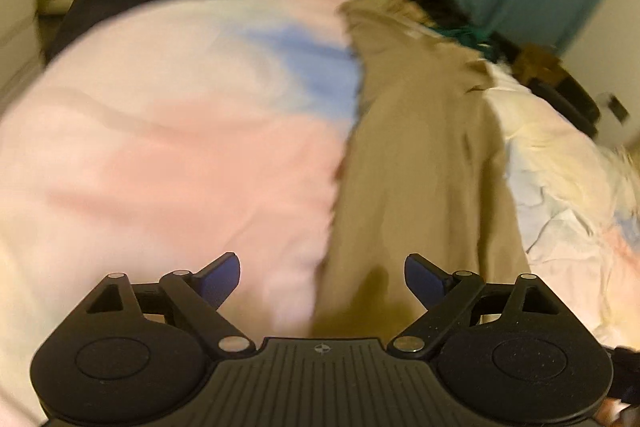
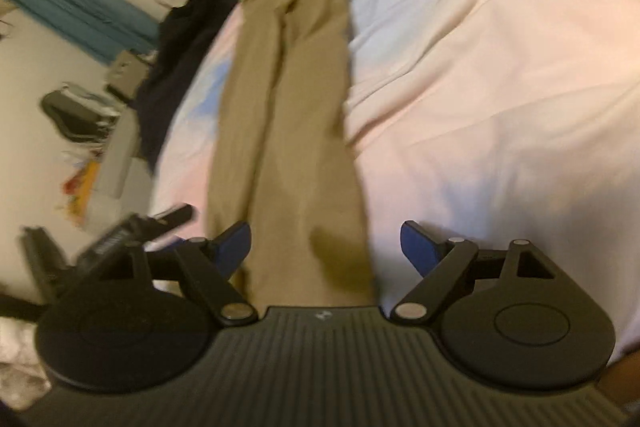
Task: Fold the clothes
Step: 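Grasp the strip end with the right tool while the left tool grasps beside it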
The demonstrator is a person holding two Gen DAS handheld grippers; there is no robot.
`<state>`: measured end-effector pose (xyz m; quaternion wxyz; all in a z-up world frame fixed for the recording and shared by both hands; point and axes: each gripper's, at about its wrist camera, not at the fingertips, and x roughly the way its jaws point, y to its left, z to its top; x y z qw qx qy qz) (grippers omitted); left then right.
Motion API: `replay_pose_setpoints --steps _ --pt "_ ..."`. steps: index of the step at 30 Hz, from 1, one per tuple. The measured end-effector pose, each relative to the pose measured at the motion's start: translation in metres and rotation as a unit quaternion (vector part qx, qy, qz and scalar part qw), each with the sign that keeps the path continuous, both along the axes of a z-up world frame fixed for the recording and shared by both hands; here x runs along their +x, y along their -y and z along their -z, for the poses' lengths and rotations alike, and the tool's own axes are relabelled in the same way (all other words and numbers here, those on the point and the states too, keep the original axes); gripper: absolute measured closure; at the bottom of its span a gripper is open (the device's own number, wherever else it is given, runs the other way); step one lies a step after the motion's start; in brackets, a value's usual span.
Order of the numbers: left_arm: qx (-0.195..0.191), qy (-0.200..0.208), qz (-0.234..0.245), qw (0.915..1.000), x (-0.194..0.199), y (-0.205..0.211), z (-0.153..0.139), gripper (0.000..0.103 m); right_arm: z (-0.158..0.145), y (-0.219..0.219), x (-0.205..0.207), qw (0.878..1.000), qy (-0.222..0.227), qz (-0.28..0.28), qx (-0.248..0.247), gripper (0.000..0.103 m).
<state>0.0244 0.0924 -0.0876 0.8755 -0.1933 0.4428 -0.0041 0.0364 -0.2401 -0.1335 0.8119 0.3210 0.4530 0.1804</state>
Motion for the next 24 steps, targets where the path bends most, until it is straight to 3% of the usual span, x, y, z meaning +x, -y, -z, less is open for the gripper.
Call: replay_pose_setpoints --steps 2,5,8,9,10,12,14,18,20,22,24 --pt "-0.033 -0.016 -0.014 0.9992 0.000 -0.011 0.003 0.023 0.003 -0.007 0.002 1.000 -0.006 -0.011 -0.011 0.031" --pt "-0.058 -0.034 -0.017 0.9976 0.000 -0.015 0.009 0.026 0.018 -0.008 0.004 0.999 -0.040 -0.015 -0.010 0.032" --pt "-0.066 -0.045 0.002 0.9968 -0.002 -0.010 0.009 0.033 0.025 -0.011 0.003 0.997 -0.061 -0.041 0.027 0.033" --pt "-0.071 -0.046 0.007 0.9964 -0.003 -0.009 0.009 0.040 0.026 -0.012 0.002 0.995 -0.068 -0.053 0.047 0.033" --pt "-0.077 -0.046 0.010 0.9959 -0.005 -0.008 0.008 0.053 0.028 -0.014 0.002 0.993 -0.076 -0.065 0.066 0.033" --pt "-0.089 -0.049 0.002 0.9949 -0.010 -0.009 0.009 0.070 0.028 -0.015 -0.001 0.992 -0.077 -0.069 0.076 0.033" --pt "-0.100 -0.033 -0.017 0.9943 -0.016 -0.014 0.007 0.071 0.029 -0.014 -0.002 0.992 -0.081 -0.062 0.077 0.033" --pt "-0.111 -0.039 -0.016 0.9930 -0.015 -0.013 0.008 0.070 0.033 -0.017 -0.001 0.993 -0.096 -0.051 0.048 0.060" --pt "-0.112 -0.051 -0.007 0.9924 -0.012 -0.011 0.012 0.063 0.033 -0.022 0.001 0.993 -0.093 -0.060 0.026 0.068" --pt "-0.112 -0.055 -0.005 0.9922 -0.011 -0.010 0.014 0.057 0.028 -0.028 -0.001 0.994 -0.080 -0.075 0.012 0.089" --pt "-0.120 -0.053 -0.003 0.9913 -0.011 -0.012 0.014 0.055 0.018 -0.026 -0.005 0.996 -0.058 -0.068 0.015 0.091"
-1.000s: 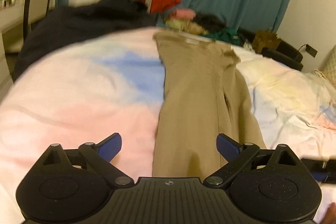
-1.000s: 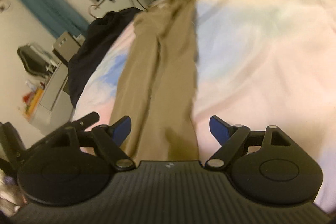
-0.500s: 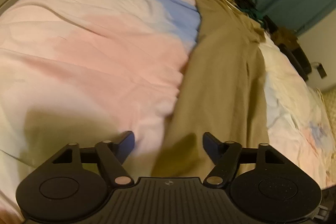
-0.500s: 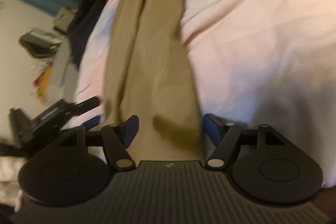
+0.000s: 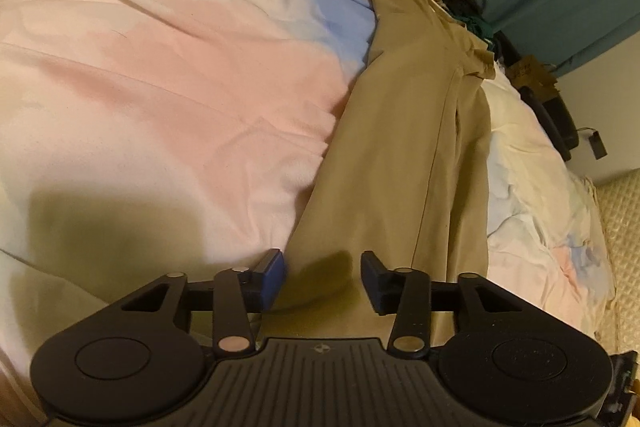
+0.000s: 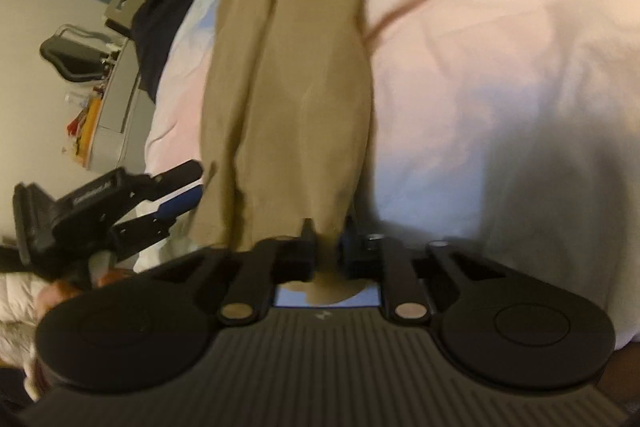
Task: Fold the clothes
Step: 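Grasp the strip end with the right tool while the left tool grasps beside it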
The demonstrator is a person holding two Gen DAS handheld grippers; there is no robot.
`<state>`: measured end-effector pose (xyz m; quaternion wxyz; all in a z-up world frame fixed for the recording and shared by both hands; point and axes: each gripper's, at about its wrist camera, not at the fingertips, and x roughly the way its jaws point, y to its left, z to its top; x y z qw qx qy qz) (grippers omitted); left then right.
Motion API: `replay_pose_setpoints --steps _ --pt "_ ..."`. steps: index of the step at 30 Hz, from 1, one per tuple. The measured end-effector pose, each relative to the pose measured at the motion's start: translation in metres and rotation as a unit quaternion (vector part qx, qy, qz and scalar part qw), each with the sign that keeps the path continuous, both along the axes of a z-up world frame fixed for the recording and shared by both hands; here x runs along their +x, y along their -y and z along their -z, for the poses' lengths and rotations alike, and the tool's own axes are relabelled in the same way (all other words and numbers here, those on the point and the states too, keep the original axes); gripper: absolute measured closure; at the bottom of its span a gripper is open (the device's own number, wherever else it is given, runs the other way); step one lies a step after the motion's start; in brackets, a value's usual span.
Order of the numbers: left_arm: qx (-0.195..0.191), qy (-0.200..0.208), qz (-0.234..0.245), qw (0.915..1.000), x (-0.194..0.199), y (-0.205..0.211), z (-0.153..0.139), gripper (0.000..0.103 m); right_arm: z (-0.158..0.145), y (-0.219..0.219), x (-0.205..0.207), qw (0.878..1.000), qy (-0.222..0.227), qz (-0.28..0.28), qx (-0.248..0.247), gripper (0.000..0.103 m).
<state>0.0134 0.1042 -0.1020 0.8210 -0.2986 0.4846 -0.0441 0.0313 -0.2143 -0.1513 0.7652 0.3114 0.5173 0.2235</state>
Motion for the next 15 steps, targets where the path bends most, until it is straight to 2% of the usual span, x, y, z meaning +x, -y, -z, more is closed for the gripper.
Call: replay_pose_setpoints --steps 2,5,8,10,15 --pt "-0.014 0.004 0.003 0.9999 -0.002 -0.002 0.000 0.054 -0.011 0.008 -0.003 0.999 0.024 0.016 0.016 0.091" --pt "-0.028 0.003 0.006 0.9996 -0.002 -0.002 0.002 0.046 -0.026 0.030 -0.004 0.996 0.052 0.057 0.044 0.092" --pt "-0.044 -0.008 0.013 0.9989 0.001 0.002 0.008 0.040 -0.034 0.048 -0.004 0.993 0.070 0.087 0.048 0.092" --pt "-0.049 -0.017 0.017 0.9985 0.003 0.006 0.012 0.034 -0.035 0.056 -0.003 0.990 0.076 0.104 0.053 0.092" --pt "-0.073 -0.026 0.030 0.9965 0.006 0.013 0.017 0.033 -0.025 0.055 0.004 0.990 0.064 0.110 0.053 0.092"
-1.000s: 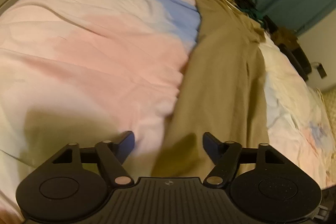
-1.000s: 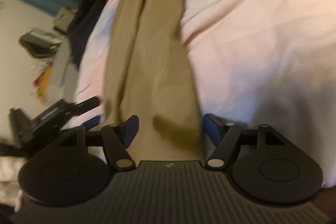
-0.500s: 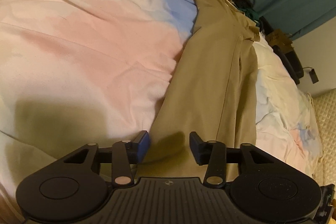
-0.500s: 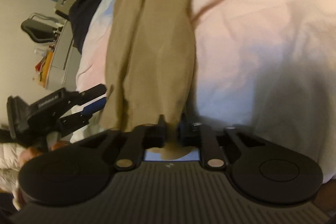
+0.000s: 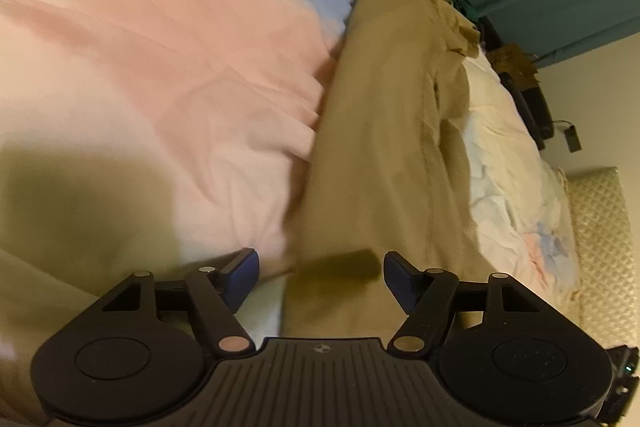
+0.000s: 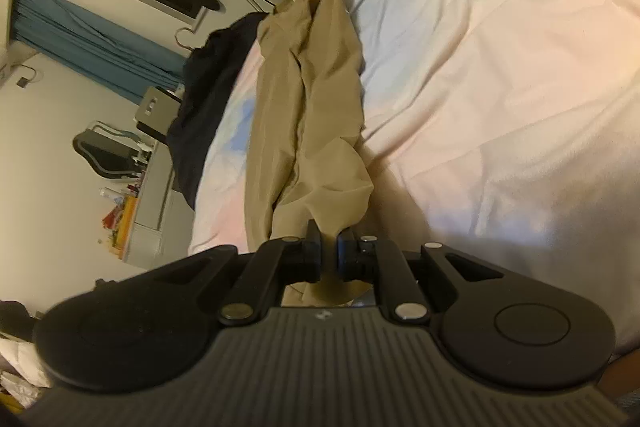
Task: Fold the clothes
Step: 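Grasp the strip end with the right tool while the left tool grasps beside it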
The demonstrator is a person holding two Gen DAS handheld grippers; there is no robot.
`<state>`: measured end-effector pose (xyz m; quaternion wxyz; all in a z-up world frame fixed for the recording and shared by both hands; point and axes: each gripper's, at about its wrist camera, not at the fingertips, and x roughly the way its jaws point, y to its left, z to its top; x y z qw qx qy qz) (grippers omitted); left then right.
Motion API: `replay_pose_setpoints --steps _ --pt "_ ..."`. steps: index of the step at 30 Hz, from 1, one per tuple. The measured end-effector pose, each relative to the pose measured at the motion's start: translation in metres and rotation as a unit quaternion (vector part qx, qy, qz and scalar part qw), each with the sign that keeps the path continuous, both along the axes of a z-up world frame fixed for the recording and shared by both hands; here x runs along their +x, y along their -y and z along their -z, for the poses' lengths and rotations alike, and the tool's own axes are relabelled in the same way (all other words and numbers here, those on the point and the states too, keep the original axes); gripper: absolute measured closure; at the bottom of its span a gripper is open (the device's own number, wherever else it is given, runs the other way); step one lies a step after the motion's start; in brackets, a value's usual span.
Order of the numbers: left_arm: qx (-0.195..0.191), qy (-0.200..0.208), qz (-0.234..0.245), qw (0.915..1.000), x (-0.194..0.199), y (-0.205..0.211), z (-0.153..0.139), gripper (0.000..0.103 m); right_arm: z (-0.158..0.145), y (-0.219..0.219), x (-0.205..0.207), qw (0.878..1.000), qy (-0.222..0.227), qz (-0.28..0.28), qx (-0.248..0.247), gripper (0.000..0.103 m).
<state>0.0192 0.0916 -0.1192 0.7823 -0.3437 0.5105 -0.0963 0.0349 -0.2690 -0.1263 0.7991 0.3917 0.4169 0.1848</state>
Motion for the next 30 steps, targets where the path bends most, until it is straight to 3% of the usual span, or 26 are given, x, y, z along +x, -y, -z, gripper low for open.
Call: replay_pose_setpoints --steps 6,14,20,25,27,30 --pt "-0.047 0.018 0.036 0.9981 -0.005 0.006 -0.001 0.039 0.004 0.011 -0.006 1.000 -0.010 0.004 0.001 0.092" --pt "-0.076 0.063 0.038 0.9944 -0.012 0.005 -0.012 0.051 0.008 0.014 -0.007 1.000 -0.021 0.012 0.006 0.092" --pt "-0.056 0.076 0.050 0.9943 -0.006 0.011 -0.017 0.048 0.008 0.013 -0.008 1.000 -0.020 0.011 0.005 0.092" --pt "-0.031 0.018 0.059 0.9977 0.011 0.020 -0.001 0.047 0.009 0.012 -0.007 1.000 -0.022 0.013 0.002 0.092" --pt "-0.026 0.004 0.060 0.9978 0.014 0.021 0.004 0.049 0.010 0.012 -0.007 1.000 -0.023 0.015 0.002 0.092" --pt "-0.034 0.031 0.051 0.9976 0.010 0.016 -0.003 0.062 0.010 0.012 -0.007 1.000 -0.018 0.017 0.004 0.092"
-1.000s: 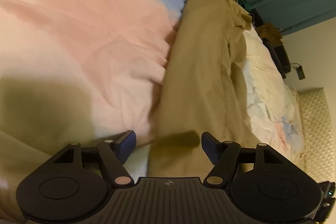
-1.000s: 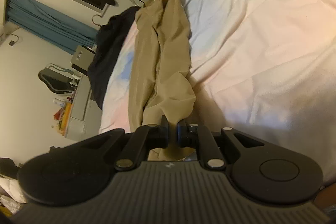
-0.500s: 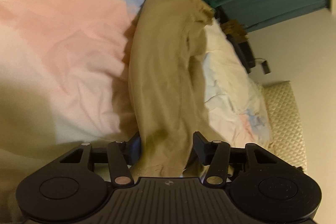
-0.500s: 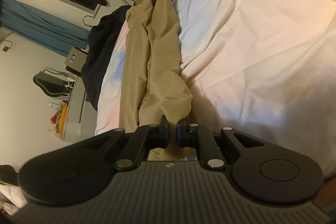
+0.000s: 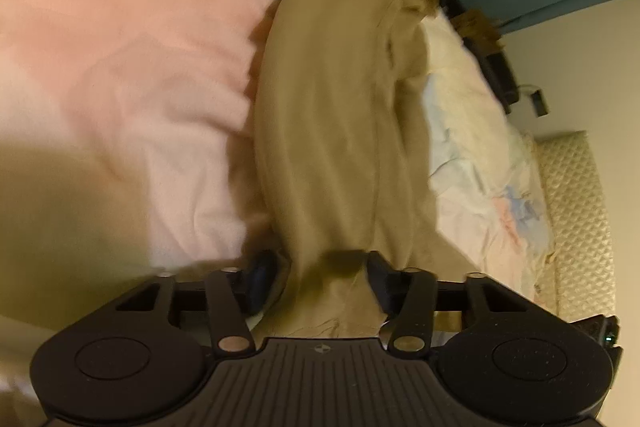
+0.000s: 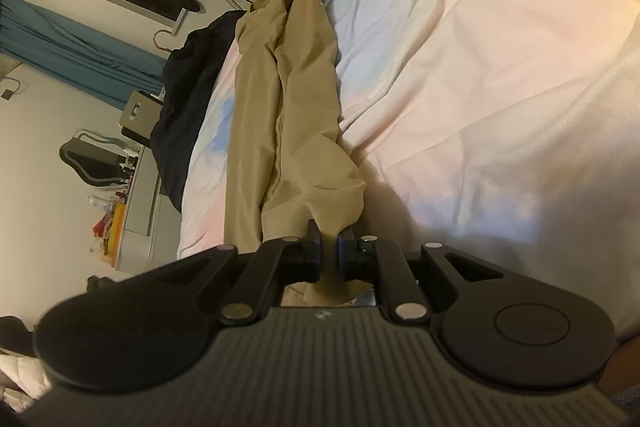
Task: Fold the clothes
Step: 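Grasp the strip end with the right tool while the left tool grasps beside it, then lift the hem end with both tools and fold it over toward the collar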
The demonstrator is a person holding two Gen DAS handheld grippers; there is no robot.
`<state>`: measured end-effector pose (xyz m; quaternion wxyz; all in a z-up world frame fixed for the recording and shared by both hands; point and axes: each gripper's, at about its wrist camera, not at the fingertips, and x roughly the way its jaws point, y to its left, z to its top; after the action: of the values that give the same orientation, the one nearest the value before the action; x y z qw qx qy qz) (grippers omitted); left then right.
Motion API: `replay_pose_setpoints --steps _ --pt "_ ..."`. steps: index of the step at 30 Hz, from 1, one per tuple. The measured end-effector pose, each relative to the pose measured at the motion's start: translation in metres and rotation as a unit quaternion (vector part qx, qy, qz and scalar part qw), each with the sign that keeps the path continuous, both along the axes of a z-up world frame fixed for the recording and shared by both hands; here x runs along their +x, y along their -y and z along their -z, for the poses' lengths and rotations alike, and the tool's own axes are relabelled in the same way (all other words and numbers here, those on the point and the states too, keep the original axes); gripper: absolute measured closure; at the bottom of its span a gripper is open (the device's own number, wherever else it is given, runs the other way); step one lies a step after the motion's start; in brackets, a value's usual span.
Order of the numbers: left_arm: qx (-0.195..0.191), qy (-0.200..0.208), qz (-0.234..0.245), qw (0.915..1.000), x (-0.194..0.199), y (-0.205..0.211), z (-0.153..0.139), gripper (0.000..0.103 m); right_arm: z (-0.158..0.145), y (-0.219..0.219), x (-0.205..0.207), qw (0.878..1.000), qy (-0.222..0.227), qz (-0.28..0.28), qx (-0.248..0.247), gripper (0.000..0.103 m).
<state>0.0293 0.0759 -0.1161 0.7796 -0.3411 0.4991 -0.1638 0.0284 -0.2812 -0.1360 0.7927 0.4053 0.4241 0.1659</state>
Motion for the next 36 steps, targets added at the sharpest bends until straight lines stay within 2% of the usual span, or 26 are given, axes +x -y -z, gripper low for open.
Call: replay_pose_setpoints --steps 5,8,13,16,17,19,21,22,24,26,30,33,36 --pt "-0.054 0.070 -0.024 0.9958 -0.006 -0.010 -0.018 0.067 -0.006 0.000 -0.003 1.000 0.028 0.005 0.011 0.092" --pt "-0.051 0.052 -0.013 0.9972 -0.004 -0.005 -0.015 0.067 -0.011 0.001 -0.006 0.999 0.045 0.008 0.021 0.092" --pt "-0.039 -0.027 -0.003 0.9989 0.004 -0.003 0.006 0.067 -0.006 -0.001 -0.003 1.000 0.026 0.007 0.009 0.092" --pt "-0.038 -0.034 0.001 0.9987 0.007 -0.006 0.008 0.067 -0.005 -0.001 -0.002 1.000 0.022 0.009 0.007 0.092" --pt "-0.037 -0.036 0.003 0.9987 0.008 -0.007 0.008 0.070 -0.005 -0.001 -0.002 1.000 0.025 0.010 0.010 0.092" --pt "-0.035 -0.033 0.011 0.9988 0.010 -0.006 0.004 0.089 -0.006 -0.001 -0.003 0.999 0.029 0.010 0.016 0.092" --pt "-0.034 -0.027 0.016 0.9989 0.014 -0.006 -0.003 0.097 -0.010 0.000 -0.004 0.999 0.034 0.010 0.020 0.092" --pt "-0.040 -0.019 0.012 0.9990 0.013 -0.008 -0.008 0.101 -0.012 0.001 -0.003 0.999 0.033 0.012 0.023 0.092" --pt "-0.053 0.002 0.004 0.9986 0.009 -0.011 -0.022 0.100 -0.022 0.003 -0.003 0.999 0.039 0.012 0.027 0.092" --pt "-0.064 0.031 -0.008 0.9975 0.006 -0.016 -0.043 0.100 -0.042 0.001 -0.003 0.998 0.064 0.002 0.008 0.092" --pt "-0.094 0.085 -0.024 0.9916 -0.004 -0.026 -0.092 0.101 -0.085 0.002 -0.008 0.994 0.111 -0.012 -0.001 0.092" --pt "-0.096 0.119 -0.028 0.9878 -0.021 -0.028 -0.127 0.101 -0.117 0.006 -0.018 0.989 0.147 -0.023 -0.010 0.092" --pt "-0.106 0.132 -0.030 0.9850 -0.050 -0.028 -0.146 0.101 -0.133 0.014 -0.037 0.985 0.168 -0.029 -0.020 0.092"
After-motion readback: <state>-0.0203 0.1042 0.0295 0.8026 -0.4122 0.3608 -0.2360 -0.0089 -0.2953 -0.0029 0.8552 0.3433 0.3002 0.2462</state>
